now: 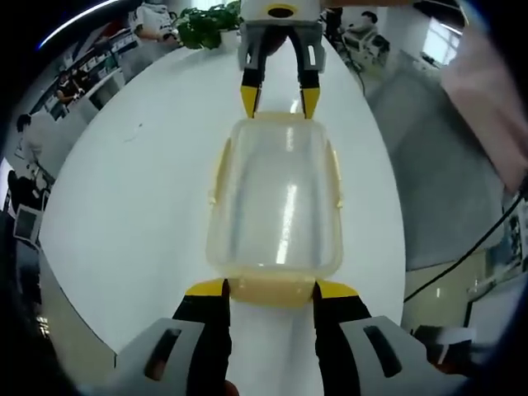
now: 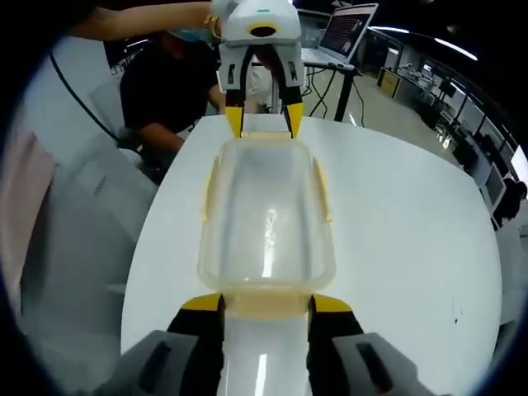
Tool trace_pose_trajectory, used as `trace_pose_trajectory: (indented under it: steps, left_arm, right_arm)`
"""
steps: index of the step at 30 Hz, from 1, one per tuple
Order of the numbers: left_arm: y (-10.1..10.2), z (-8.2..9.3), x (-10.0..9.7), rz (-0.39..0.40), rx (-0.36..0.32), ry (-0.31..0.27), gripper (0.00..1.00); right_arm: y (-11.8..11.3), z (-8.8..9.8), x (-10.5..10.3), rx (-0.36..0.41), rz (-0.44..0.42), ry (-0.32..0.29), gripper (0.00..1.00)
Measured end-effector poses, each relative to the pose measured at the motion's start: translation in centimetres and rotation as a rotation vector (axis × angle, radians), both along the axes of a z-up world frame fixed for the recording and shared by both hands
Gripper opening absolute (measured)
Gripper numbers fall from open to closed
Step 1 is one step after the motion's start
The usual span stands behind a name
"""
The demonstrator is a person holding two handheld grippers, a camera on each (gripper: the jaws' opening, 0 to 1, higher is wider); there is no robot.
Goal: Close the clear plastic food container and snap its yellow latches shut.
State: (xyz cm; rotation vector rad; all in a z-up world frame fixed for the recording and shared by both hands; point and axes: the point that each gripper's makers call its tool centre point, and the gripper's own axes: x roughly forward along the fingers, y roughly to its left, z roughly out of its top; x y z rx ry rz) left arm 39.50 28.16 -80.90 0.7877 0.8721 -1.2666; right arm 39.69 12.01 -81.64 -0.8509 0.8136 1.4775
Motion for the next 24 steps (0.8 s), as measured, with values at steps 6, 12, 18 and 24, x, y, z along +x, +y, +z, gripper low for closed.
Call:
trace_pose_trajectory:
  steps: [6,12,18,24]
  left_arm:
    - [-1.7,0.5,0.3,-0.006,-0.002,-0.001,0.37]
    - [-3.7,0.6,0.1,-0.015,0.004,0.001,0.37]
    - [-5.6,0.5,0.3,-0.027,-0.003,-0.004,0.37]
    - [-7.5,0.6,0.5,-0.036,-0.013,-0.012,0.37]
  right_arm:
    - [-1.6,0.2,0.1,-0.007,-0.010,-0.003,0.36]
    - [-3.5,0.4,-0.1,-0.016,-0.017,-0.002,0.36]
    - [-5.5,0.6,0.0,-0.027,-0.028,-0.012,0.36]
    - [-7.5,0.5,0.1,-0.047,-0.042,-0.016,0.36]
